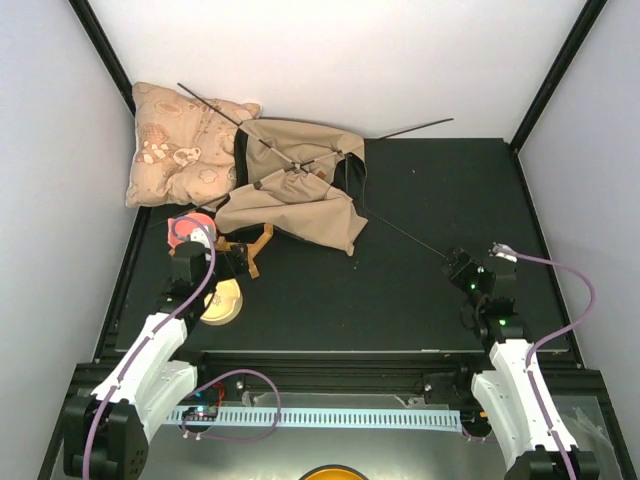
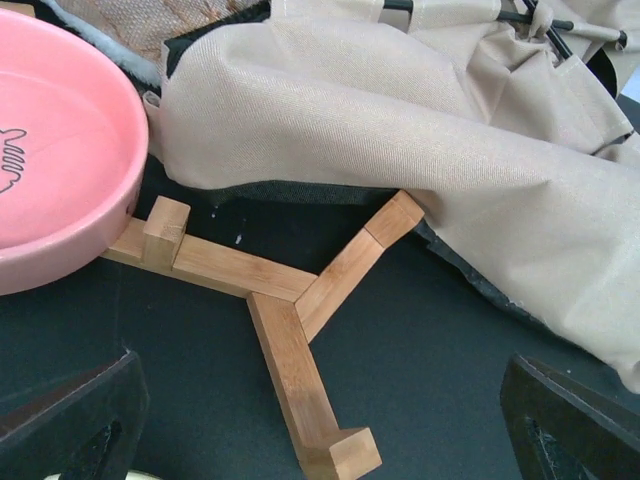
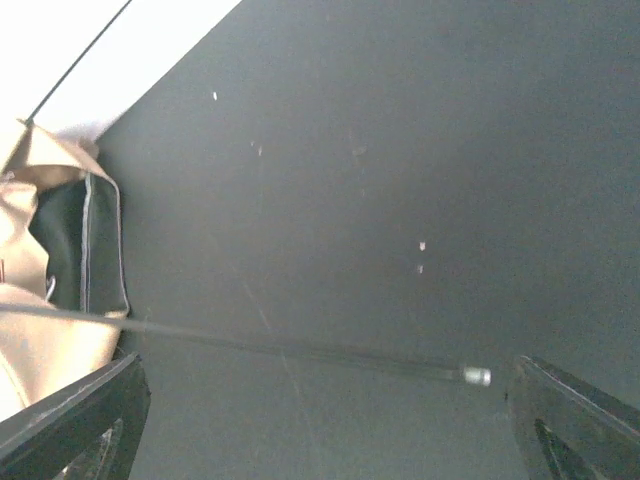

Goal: Set up the pet tent

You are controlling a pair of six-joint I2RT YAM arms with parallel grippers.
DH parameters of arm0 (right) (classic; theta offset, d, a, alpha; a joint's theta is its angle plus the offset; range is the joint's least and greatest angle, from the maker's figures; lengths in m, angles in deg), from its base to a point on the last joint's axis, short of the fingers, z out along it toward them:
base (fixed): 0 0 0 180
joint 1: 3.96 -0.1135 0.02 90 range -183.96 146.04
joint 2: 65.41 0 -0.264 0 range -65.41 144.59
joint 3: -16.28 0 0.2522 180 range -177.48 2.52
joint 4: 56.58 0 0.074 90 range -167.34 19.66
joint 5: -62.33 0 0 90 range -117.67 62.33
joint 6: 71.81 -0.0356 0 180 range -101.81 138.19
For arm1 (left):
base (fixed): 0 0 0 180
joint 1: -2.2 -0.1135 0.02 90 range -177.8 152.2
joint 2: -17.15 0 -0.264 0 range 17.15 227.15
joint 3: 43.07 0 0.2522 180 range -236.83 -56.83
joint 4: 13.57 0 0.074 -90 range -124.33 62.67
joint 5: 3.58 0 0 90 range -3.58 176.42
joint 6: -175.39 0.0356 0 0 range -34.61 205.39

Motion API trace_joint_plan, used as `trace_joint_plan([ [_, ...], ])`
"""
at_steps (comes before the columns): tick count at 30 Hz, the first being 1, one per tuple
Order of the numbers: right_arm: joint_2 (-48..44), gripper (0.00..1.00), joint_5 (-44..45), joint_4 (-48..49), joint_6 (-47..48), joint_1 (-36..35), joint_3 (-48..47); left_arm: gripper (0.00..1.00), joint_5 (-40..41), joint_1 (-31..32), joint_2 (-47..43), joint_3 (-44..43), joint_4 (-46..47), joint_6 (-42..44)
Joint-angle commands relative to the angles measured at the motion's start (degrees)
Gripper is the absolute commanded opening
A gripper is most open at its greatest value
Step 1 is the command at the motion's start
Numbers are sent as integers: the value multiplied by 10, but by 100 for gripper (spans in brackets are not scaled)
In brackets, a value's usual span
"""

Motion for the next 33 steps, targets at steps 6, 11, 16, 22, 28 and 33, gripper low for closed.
trace_joint_plan([
  [6,32,100,-156,-68,-63,-45,22,99,-32,1,5,-42,-63,-50],
  [11,-12,100,-129,-54,-76,-130,17,99,-57,0,-2,-24,-17,-74],
  [16,40,100,-69,-43,-108,-266,-29,99,-128,0,1,-44,-9,-66],
  [22,122,100,36,-4,-160,-451,-92,99,-171,0,-19,-62,-8,-48],
  [28,228,100,91,35,-86,-580,-195,99,-179,0,-62,-65,-18,-28],
  [33,283,100,127,1,101,-586,-295,99,-166,0,-89,-72,-45,-22],
])
